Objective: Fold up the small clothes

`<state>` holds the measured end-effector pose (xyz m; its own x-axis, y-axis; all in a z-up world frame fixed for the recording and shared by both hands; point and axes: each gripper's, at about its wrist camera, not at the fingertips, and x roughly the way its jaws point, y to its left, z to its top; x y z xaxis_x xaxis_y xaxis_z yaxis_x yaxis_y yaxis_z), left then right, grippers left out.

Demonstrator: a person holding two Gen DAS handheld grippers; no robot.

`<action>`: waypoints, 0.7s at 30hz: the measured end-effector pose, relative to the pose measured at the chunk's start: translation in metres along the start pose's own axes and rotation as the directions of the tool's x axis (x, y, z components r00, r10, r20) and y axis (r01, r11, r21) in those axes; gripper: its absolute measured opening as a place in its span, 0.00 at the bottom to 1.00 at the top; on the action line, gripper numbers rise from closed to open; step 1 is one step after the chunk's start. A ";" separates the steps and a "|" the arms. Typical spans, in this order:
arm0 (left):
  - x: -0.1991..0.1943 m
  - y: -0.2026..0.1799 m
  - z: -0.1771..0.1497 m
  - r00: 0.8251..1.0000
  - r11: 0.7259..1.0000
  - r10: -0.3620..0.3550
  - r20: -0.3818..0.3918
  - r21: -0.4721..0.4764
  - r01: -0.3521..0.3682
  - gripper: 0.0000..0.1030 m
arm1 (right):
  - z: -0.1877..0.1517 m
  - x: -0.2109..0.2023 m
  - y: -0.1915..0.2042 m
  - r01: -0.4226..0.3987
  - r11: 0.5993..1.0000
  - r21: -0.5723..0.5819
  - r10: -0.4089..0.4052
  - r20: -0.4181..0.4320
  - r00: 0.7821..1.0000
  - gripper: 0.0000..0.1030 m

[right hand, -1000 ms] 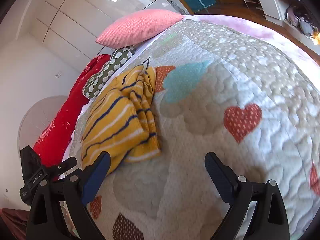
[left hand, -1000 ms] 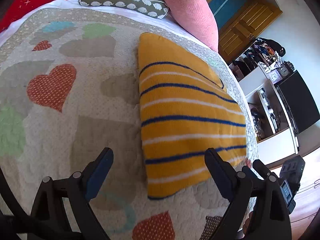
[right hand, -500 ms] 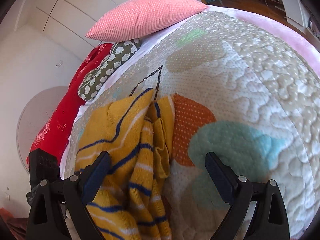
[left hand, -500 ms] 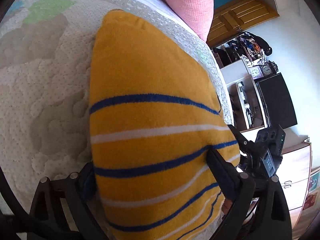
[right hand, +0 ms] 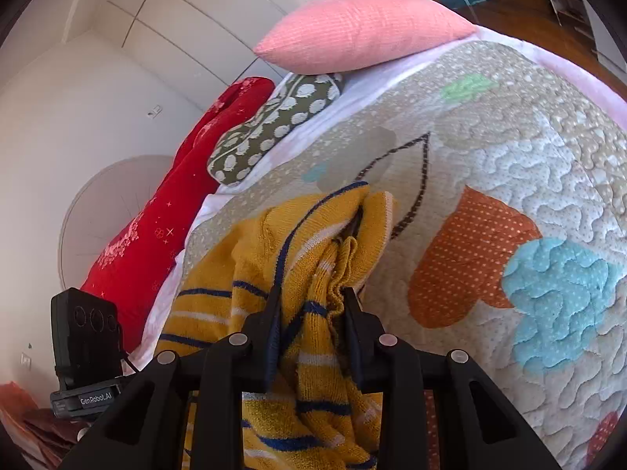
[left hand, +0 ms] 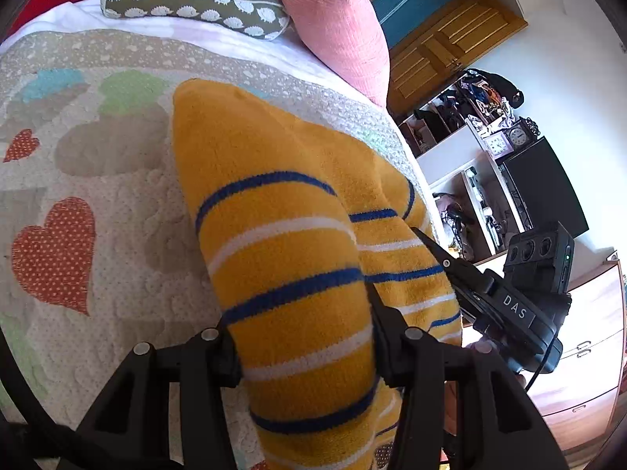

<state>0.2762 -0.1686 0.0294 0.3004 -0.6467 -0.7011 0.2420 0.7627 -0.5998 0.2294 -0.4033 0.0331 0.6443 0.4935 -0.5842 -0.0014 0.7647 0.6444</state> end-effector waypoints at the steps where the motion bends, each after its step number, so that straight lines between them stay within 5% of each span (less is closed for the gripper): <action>1: -0.007 0.002 -0.001 1.000 1.000 0.006 0.011 0.003 -0.006 0.46 | -0.002 -0.002 0.009 -0.003 1.000 -0.020 0.003 0.005 1.000 0.30; 13: -0.016 0.059 -0.006 0.991 0.990 0.130 0.017 -0.059 -0.129 0.46 | -0.022 0.047 0.035 0.029 0.999 -0.043 -0.032 -0.060 0.998 0.25; 21: -0.005 0.107 -0.019 0.999 0.990 0.034 0.008 -0.141 -0.033 0.61 | -0.028 0.079 0.014 0.121 0.990 -0.072 -0.127 -0.095 0.987 0.29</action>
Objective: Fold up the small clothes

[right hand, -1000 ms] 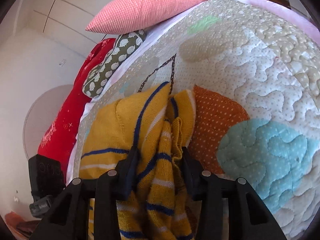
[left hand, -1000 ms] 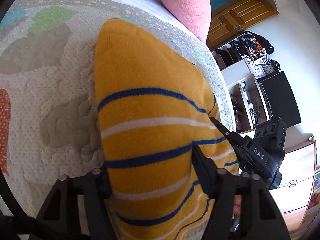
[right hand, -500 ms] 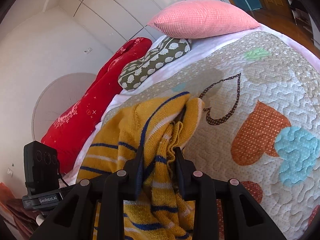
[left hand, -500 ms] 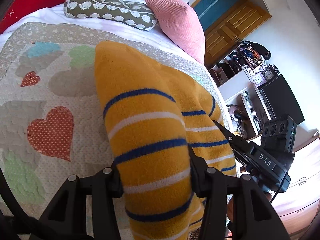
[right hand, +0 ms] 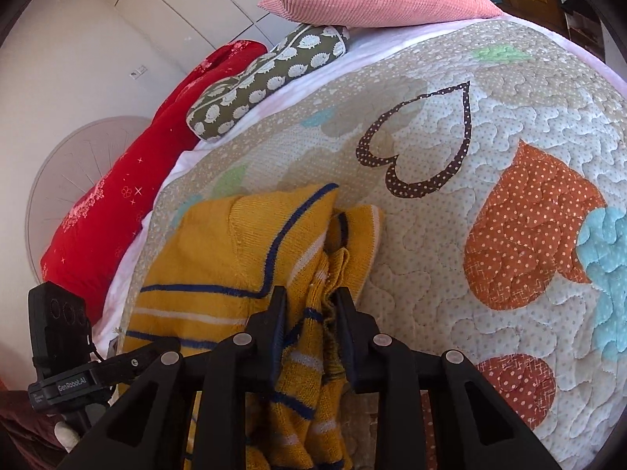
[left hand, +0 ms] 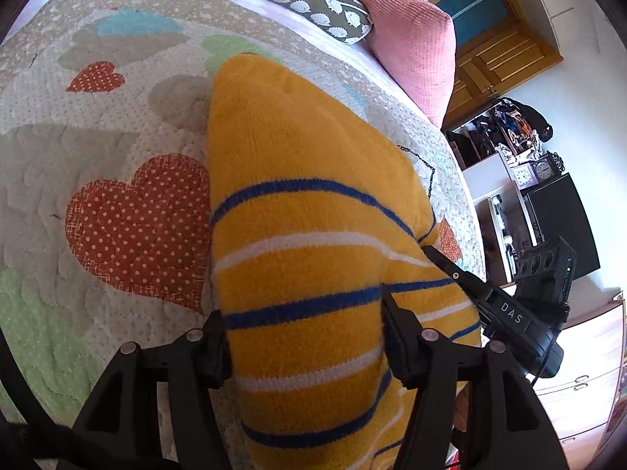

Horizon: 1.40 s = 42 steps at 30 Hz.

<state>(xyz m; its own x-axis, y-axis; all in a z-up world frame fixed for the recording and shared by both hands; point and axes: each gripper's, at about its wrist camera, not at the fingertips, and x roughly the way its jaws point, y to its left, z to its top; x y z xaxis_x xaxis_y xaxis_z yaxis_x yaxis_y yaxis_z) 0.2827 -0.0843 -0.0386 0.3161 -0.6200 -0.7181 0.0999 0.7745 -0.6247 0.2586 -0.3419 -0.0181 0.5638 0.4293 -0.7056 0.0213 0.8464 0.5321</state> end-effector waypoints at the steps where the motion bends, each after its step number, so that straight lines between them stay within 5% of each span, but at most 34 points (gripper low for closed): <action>1: 0.001 0.002 -0.001 1.000 1.000 -0.008 0.000 -0.009 0.008 0.62 | -0.001 0.002 -0.003 0.005 1.000 0.000 -0.005 -0.003 1.000 0.31; 4: -0.002 0.003 -0.004 1.000 0.999 -0.026 -0.005 -0.038 0.026 0.62 | -0.002 0.005 -0.012 0.032 0.999 0.026 -0.032 0.001 0.999 0.55; 9: -0.041 -0.018 -0.019 0.994 0.996 0.085 0.064 -0.009 -0.085 0.62 | -0.002 -0.030 -0.001 0.057 0.998 -0.009 -0.056 0.076 0.996 0.49; 13: -0.075 -0.041 -0.047 0.972 0.983 0.168 0.165 0.052 -0.179 0.62 | -0.013 -0.074 0.031 -0.034 0.995 -0.092 0.047 0.145 0.988 0.43; 17: -0.061 -0.041 -0.068 0.976 0.979 0.184 0.118 0.069 -0.193 0.62 | -0.032 -0.067 0.044 -0.151 0.984 -0.089 0.158 0.069 0.985 0.42; 21: -0.041 -0.023 -0.074 0.981 0.981 0.194 0.032 0.010 -0.194 0.63 | -0.050 -0.026 0.015 -0.081 0.996 0.022 0.081 -0.027 0.996 0.42; 24: -0.058 -0.031 -0.079 0.975 0.977 0.207 0.083 0.028 -0.210 0.62 | -0.054 -0.036 0.001 -0.126 0.989 0.079 0.127 -0.005 0.992 0.40; 26: -0.075 -0.044 -0.087 0.954 0.961 0.257 0.154 0.067 -0.269 0.62 | -0.060 -0.054 0.009 -0.099 0.994 0.035 0.099 0.015 0.995 0.42; 28: -0.095 -0.060 -0.101 0.905 0.926 0.333 0.264 0.089 -0.366 0.63 | -0.073 -0.069 0.020 -0.051 0.998 -0.036 0.052 0.037 0.998 0.46; 30: -0.115 -0.081 -0.119 0.807 0.860 0.431 0.403 0.088 -0.503 0.67 | -0.092 -0.080 0.026 -0.009 0.996 -0.085 0.014 0.056 0.998 0.47; 34: -0.160 -0.122 -0.162 0.505 0.687 0.544 0.670 -0.010 -0.727 0.88 | -0.125 -0.105 0.035 0.090 0.985 -0.150 -0.071 0.125 0.990 0.51; 38: -0.200 -0.152 -0.192 0.276 0.592 0.555 0.784 -0.139 -0.794 0.95 | -0.144 -0.147 0.058 0.207 0.951 -0.228 -0.139 0.284 0.949 0.64; 40: -0.216 -0.162 -0.203 0.225 0.599 0.530 0.817 -0.173 -0.782 0.96 | -0.152 -0.174 0.073 0.267 0.932 -0.246 -0.153 0.401 0.903 0.86; 41: -0.222 -0.167 -0.209 0.240 0.625 0.503 0.830 -0.158 -0.765 0.96 | -0.158 -0.189 0.079 0.298 0.925 -0.238 -0.158 0.472 0.867 0.92; 42: -0.227 -0.168 -0.213 0.287 0.661 0.470 0.835 -0.118 -0.741 0.96 | -0.164 -0.204 0.083 0.325 0.919 -0.222 -0.160 0.545 0.823 1.00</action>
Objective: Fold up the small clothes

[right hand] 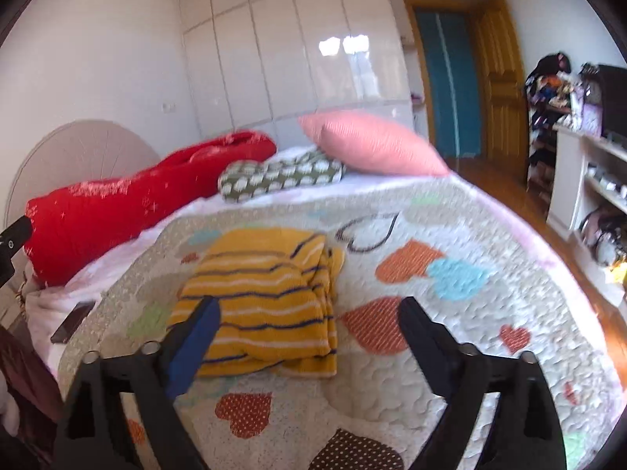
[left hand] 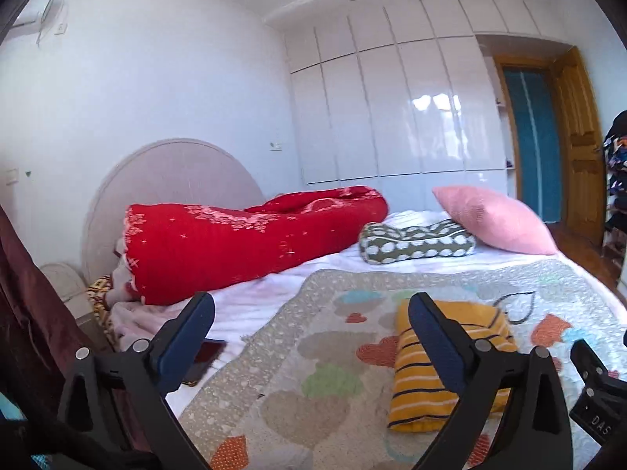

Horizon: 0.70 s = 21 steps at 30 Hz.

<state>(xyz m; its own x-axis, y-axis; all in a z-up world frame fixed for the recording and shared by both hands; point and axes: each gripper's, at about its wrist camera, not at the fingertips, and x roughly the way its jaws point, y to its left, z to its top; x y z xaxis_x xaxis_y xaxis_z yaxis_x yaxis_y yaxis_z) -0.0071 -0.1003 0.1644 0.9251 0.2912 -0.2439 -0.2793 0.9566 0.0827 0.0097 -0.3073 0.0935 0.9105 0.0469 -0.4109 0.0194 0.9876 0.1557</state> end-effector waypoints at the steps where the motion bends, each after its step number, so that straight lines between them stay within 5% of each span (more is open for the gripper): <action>1: -0.005 0.000 0.001 0.998 0.999 -0.051 -0.021 -0.010 0.051 0.96 | 0.002 -0.016 0.001 0.029 1.000 0.005 -0.029 0.080 0.996 1.00; 4: -0.015 0.000 -0.005 0.980 0.984 -0.176 -0.090 -0.043 0.173 0.96 | 0.003 -0.038 0.003 0.136 0.990 0.045 -0.142 0.176 0.974 1.00; 9: -0.029 0.006 -0.025 0.950 0.965 -0.259 -0.175 -0.076 0.250 0.96 | -0.006 -0.028 0.007 0.130 0.988 -0.082 -0.135 -0.050 0.990 1.00; 15: -0.030 0.005 -0.047 0.902 0.940 -0.342 -0.262 -0.094 0.329 0.96 | -0.033 -0.057 0.016 0.066 0.994 -0.082 -0.073 -0.082 0.994 1.00; 21: -0.008 -0.002 -0.071 0.856 0.934 -0.357 -0.373 -0.124 0.336 0.96 | -0.054 -0.041 0.026 0.083 0.987 -0.136 -0.103 -0.150 0.983 1.00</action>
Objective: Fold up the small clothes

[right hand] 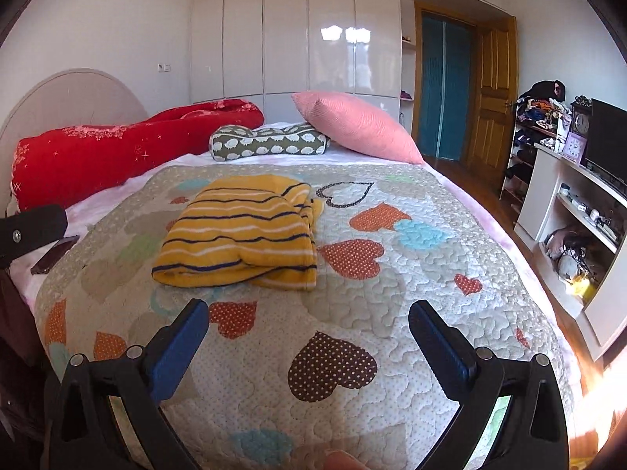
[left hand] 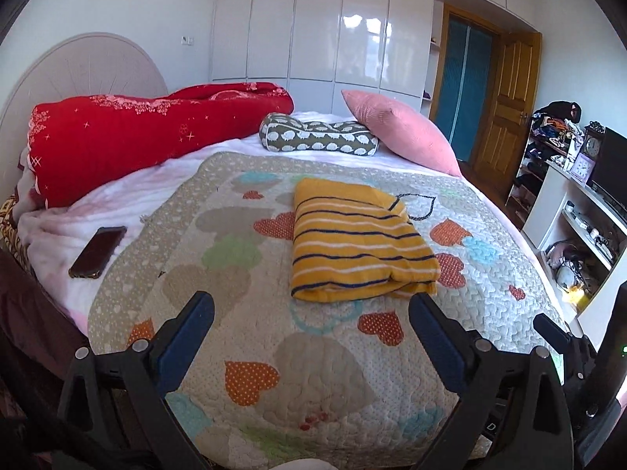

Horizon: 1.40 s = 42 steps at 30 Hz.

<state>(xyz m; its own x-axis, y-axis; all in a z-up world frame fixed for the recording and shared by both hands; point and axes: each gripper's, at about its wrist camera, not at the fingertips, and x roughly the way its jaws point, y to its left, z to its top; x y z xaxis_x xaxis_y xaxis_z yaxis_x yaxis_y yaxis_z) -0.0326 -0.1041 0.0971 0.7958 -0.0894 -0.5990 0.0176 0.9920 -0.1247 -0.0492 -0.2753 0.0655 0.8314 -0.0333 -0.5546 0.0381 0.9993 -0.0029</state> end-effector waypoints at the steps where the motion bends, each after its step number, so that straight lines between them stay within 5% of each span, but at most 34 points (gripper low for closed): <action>1: 0.002 0.001 -0.002 1.000 1.000 0.005 -0.010 -0.007 -0.005 0.96 | -0.002 0.000 0.001 -0.006 1.000 0.005 0.006 -0.002 1.000 1.00; 21: 0.018 0.010 -0.015 0.993 0.997 0.071 -0.089 -0.025 -0.074 0.96 | -0.040 0.027 0.028 -0.078 0.997 0.006 0.077 -0.182 0.980 1.00; 42: 0.030 0.010 -0.026 0.985 0.996 0.079 -0.155 -0.032 -0.085 0.96 | -0.039 0.026 0.018 -0.049 0.997 0.052 0.058 -0.177 0.982 1.00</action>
<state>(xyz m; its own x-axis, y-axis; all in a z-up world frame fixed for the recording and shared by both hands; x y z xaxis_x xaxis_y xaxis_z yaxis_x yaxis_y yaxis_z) -0.0241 -0.0992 0.0573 0.6910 -0.0234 -0.7225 -0.0693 0.9927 -0.0984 -0.0481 -0.2576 0.0185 0.7208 0.0282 -0.6926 0.0262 0.9974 0.0678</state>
